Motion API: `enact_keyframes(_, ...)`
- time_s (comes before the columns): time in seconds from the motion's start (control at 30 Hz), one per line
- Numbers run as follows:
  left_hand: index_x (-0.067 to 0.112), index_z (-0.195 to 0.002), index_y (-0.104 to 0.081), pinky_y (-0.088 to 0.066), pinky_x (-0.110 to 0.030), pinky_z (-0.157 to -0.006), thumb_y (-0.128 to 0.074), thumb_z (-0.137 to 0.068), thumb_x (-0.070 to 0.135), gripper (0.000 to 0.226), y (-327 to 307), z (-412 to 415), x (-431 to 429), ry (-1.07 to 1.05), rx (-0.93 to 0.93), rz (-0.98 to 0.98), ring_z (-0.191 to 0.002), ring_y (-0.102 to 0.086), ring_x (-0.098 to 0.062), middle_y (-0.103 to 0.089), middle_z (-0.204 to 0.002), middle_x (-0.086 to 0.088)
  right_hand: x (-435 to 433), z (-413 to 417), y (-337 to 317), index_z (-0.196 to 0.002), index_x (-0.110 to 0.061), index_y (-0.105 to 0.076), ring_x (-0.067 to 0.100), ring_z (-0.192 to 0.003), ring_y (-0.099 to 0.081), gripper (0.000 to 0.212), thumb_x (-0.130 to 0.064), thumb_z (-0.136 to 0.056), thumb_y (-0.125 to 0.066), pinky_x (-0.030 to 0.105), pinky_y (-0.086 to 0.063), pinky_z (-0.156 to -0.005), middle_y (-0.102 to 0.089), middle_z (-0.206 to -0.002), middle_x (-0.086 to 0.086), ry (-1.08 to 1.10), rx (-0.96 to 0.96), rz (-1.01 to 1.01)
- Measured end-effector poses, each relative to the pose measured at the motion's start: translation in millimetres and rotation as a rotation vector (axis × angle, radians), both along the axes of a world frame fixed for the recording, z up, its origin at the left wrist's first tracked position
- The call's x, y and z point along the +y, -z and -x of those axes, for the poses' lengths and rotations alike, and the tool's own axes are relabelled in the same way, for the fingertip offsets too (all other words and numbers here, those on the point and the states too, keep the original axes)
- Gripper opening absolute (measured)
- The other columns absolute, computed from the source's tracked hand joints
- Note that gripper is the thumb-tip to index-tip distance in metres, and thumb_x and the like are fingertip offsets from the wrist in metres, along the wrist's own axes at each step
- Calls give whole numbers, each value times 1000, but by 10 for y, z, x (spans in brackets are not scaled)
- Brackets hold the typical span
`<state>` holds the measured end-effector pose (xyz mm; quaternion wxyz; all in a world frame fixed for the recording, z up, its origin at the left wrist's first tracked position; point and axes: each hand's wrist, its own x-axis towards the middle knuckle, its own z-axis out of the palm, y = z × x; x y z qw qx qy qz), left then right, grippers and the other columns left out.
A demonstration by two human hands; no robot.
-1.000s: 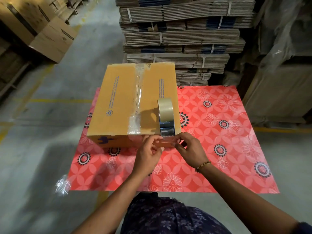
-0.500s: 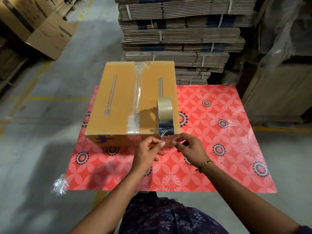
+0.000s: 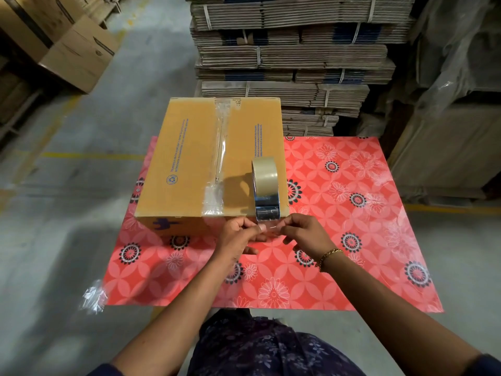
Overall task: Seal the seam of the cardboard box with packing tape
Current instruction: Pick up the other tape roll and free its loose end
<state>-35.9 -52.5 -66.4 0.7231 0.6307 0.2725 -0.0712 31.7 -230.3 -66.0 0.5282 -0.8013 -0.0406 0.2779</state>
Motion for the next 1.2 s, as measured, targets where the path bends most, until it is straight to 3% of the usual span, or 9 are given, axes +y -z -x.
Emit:
enact_keyframes(0.17, 11, -78, -61, -50, -25, -45, -77, -84, 9, 17, 8, -24, -63, -67, 47, 52, -82, -78, -31, -79, -87, -17, 47, -41, 12, -86, -4, -71, 16, -64, -67, 8, -10, -84, -65, 26, -48, -50, -75, -84, 18, 45, 63, 9)
enact_keyframes(0.33, 10, -78, -62, -51, -24, -44, -77, -82, 6, 16, -4, -70, -132, -106, 98, 32, -68, -75, -19, -76, -79, -17, 72, 52, 14, -90, -7, -67, 19, -64, -65, 5, -7, -85, -66, 26, -46, -48, -72, -76, 8, 123, 121, -82)
enact_keyframes(0.4, 10, -76, -60, -50, -24, -43, -76, -82, 3, 18, 3, -83, -142, -124, 96, 27, -61, -72, -13, -73, -75, -14, 88, 154, 40, -102, -9, -59, 21, -60, -63, 20, -8, -85, -69, 26, -44, -46, -73, -81, 9, 255, 144, -182)
enact_keyframes(0.5, 11, -77, -59, -50, -23, -43, -74, -83, 3, 19, 1, -78, -137, -133, 86, 37, -60, -71, -11, -72, -71, -10, 94, 254, 57, -108, -13, -54, 21, -55, -61, 32, -29, -87, -73, 23, -40, -43, -73, -85, 7, 401, 223, -241)
enact_keyframes(0.6, 12, -78, -56, -49, -23, -45, -76, -86, 10, 21, -14, -64, -140, -104, 72, 39, -64, -73, -14, -74, -68, -5, 163, 292, 71, -99, -10, -64, 17, -57, -61, 43, -52, -88, -66, 22, -40, -44, -69, -75, -3, 248, 271, -186)
enact_keyframes(0.8, 13, -79, -59, -48, -22, -45, -75, -85, 12, 18, -21, -80, -121, -118, 102, 56, -68, -74, -18, -76, -71, -10, 311, 199, 53, -77, -9, -62, 12, -47, -55, 25, -27, -93, -68, 22, -36, -39, -64, -62, 2, 209, 136, -206)
enact_keyframes(0.93, 16, -87, -50, -45, -21, -41, -79, -83, 16, 29, 34, 13, -97, -261, 144, 142, -64, -73, -14, -78, -80, -10, 286, 200, 62, -78, -7, -63, 9, -44, -54, 23, -25, -93, -68, 20, -34, -38, -65, -61, 2, 220, 150, -199)
enact_keyframes(1.03, 13, -92, -55, -43, -21, -40, -77, -85, 34, 31, 25, 104, -29, -245, 169, 173, -59, -69, -15, -76, -79, -9, 248, 171, 65, -80, -7, -62, 12, -46, -54, 24, -27, -93, -68, 21, -33, -41, -67, -64, 4, 227, 185, -195)
enact_keyframes(1.2, 13, -96, -72, -44, -22, -47, -47, -92, 71, 64, -36, 65, -199, 43, 175, 35, -61, -65, -15, -69, -77, -1, 275, 176, 35, -80, -10, -62, 11, -48, -56, 23, -29, -92, -68, 22, -33, -45, -66, -64, 3, 196, 249, -199)
